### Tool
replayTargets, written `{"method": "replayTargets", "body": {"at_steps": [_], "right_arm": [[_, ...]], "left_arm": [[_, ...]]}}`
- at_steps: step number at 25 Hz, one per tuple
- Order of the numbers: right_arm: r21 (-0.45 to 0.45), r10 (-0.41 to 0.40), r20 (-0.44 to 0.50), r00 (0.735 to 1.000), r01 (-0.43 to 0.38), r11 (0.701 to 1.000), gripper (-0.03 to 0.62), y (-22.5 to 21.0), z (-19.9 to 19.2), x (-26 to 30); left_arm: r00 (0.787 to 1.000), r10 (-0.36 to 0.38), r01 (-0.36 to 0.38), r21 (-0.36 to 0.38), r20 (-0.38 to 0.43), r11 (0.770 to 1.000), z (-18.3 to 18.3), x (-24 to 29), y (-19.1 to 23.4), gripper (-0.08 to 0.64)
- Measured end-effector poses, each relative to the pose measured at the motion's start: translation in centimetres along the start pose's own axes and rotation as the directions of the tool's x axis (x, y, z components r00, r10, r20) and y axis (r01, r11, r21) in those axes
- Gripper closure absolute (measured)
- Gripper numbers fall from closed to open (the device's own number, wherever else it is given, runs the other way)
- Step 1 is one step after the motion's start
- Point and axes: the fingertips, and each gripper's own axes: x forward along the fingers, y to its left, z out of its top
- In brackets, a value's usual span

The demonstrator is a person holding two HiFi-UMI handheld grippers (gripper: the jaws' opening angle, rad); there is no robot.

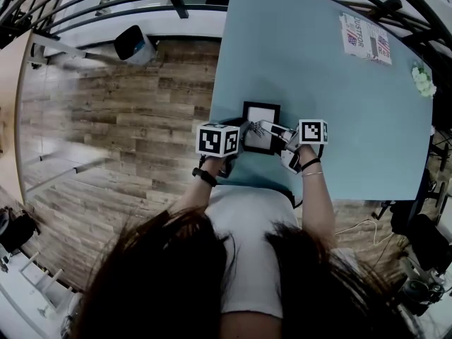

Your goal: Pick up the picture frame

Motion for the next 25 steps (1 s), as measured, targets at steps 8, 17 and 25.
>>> {"method": "replayTargets", "body": {"at_steps": [8,17,25], "right_arm": [[-0.016,0.002,0.023,1.000,-0.002,1.000,0.578,0.4,-0.1,-0.1],[-0.092,0.012,0.058,0.998,-0.006,0.996,0.578,2.5,0.4,-0.4],[-0.282,-0.004,0.178,0.984,0.054,0.958,0.578,6.7,2.6,-2.4]], "left_arm": [[1.000,-0.014,0.014,0.018,0.027,1.000,0.2,-0.2,-0.1,0.419],[0.994,-0.036,0.026,0.088,0.108,0.996,2.1,-2.2,-1.1,0.410],[0.969,-0.030,-0.014,0.172,0.247,0.985,6.0,-6.6,-2.1,0.410]]}}
